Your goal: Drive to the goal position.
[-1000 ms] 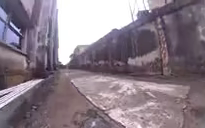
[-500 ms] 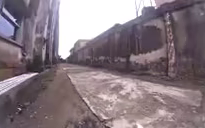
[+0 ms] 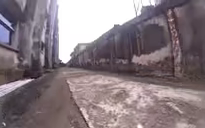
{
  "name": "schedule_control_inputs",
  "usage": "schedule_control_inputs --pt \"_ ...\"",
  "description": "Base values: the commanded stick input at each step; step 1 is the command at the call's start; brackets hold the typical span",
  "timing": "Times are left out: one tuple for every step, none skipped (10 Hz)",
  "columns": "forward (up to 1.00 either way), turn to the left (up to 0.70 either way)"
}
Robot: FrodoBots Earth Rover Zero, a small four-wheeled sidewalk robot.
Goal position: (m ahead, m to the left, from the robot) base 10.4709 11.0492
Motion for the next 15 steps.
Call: schedule_control_inputs --pt "0.70 0.00" --pt "0.70 0.00" --pt "0.70 0.00" --pt "0.70 0.00" --pt "0.70 0.00" --pt "0.70 0.00" --pt "0.70 0.00" --pt "0.70 0.00" --pt "0.70 0.00" --pt "0.70 0.00" --pt "0.70 0.08" --pt "0.70 0.35" --pt "0.70 0.35" --pt "0.70 0.35" --pt "0.70 0.00"
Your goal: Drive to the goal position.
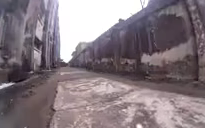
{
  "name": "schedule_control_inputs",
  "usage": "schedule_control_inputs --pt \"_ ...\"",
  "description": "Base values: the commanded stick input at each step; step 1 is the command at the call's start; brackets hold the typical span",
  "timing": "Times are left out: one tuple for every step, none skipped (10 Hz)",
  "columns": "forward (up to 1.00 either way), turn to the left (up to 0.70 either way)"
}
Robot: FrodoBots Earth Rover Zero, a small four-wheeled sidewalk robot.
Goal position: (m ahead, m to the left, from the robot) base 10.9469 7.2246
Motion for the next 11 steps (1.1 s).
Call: schedule_control_inputs --pt "0.70 0.00" --pt "0.70 0.00" --pt "0.70 0.00" --pt "0.70 0.00" --pt "0.70 0.00" --pt "0.70 0.00" --pt "0.70 0.00" --pt "0.70 0.00" --pt "0.70 0.00" --pt "0.70 0.00" --pt "0.70 0.00"
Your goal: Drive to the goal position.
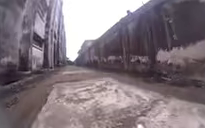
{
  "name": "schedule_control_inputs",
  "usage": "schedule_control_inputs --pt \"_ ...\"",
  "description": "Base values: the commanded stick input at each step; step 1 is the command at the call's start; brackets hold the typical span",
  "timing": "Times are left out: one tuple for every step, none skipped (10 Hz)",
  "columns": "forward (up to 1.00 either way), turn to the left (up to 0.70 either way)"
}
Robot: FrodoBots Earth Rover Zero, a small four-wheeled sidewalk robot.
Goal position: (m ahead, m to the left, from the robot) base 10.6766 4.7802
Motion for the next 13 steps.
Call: schedule_control_inputs --pt "0.70 0.00" --pt "0.70 0.00" --pt "0.70 0.00" --pt "0.70 0.35" --pt "0.70 0.35" --pt "0.70 0.35" --pt "0.70 0.34" --pt "0.70 0.31" --pt "0.70 0.00" --pt "0.70 0.00" --pt "0.70 0.00" --pt "0.70 0.00" --pt "0.70 0.00"
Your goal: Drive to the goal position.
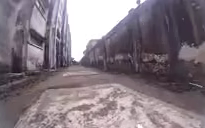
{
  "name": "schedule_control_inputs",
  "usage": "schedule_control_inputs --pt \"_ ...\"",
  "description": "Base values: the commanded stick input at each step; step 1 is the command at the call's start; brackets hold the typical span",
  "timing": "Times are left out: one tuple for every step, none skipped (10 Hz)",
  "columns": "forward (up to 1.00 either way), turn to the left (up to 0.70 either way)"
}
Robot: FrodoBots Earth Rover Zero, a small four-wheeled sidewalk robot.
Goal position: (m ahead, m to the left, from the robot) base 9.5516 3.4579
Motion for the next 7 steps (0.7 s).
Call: schedule_control_inputs --pt "0.70 0.00" --pt "0.70 0.00" --pt "0.70 0.00" --pt "0.70 0.00" --pt "0.70 0.00" --pt "0.70 0.00" --pt "0.70 0.14"
